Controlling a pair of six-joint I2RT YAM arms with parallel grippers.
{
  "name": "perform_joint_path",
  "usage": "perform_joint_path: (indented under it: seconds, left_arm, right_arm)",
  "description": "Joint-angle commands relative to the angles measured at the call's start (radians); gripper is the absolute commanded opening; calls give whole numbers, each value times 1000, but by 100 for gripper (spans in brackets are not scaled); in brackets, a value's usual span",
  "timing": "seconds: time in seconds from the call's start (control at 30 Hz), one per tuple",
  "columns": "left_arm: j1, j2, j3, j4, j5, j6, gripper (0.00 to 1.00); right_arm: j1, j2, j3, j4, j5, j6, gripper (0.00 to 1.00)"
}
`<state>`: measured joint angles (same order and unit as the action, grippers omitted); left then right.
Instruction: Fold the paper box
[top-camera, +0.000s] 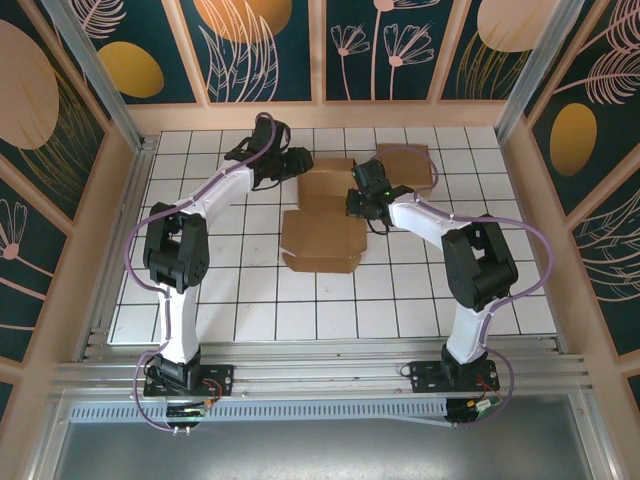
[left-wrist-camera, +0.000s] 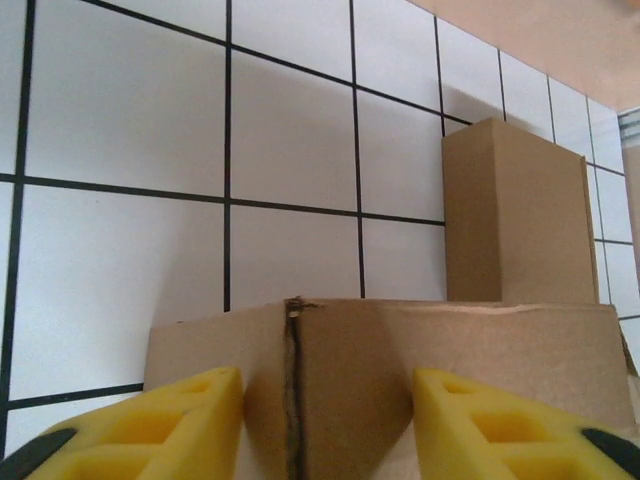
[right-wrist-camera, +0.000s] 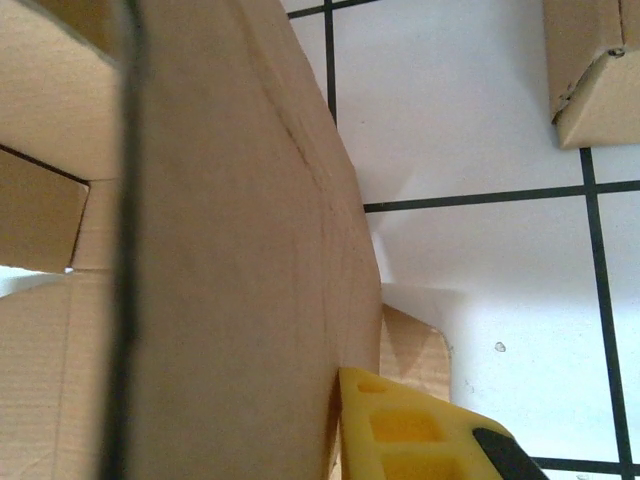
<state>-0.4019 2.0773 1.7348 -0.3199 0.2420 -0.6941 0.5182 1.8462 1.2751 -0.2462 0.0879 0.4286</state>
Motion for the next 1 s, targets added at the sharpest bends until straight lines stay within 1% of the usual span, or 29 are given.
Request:
perform_joint_path:
  seconds: [0.0, 0.1, 0.13, 0.23, 0.27, 0.37, 0.47, 0.57, 0.7, 0.73, 0.83, 0.93, 0.97]
  left_arm:
    - [5, -31, -75, 46, 86, -52, 42]
    - [5, -39, -142, 121, 155, -101, 37]
    - [5, -41, -162, 147, 179, -119, 37]
    - [5, -50, -208, 205, 235, -148, 35]
    - [5, -54, -213, 206, 235, -147, 35]
    - [5, -73, -219, 193, 216, -121, 34]
    - [5, -83, -208, 159, 170, -91, 35]
    - [5, -86, -197, 130, 137, -65, 35]
    - [5, -70, -161, 90, 127, -27, 35]
    - [5, -67, -151, 78, 117, -19, 35]
    - [5, -68, -137, 66, 105, -6, 35]
    - [5, -63, -123, 57, 106, 2, 35]
    - [5, -64, -123, 57, 107, 3, 35]
  right_arm:
    - [9, 16, 53, 21, -24, 3, 14]
    - [9, 32, 54, 68, -68, 44, 16]
    - [9, 38, 56, 86, -97, 64, 17]
    - [9, 61, 59, 154, -131, 113, 20]
    - [11, 68, 61, 173, -141, 123, 21]
    - [13, 85, 47, 252, -173, 126, 30]
    - [11, 67, 39, 250, -150, 81, 40]
    - [11, -13, -13, 252, -174, 1, 48]
    - [8, -179, -137, 234, -316, -125, 55]
    - [5, -228, -166, 215, -357, -156, 56]
    - [-17, -372, -238, 175, -429, -224, 59]
    - [-82, -497, -306, 152, -434, -323, 62]
    - [-113, -528, -332, 161, -408, -350, 69]
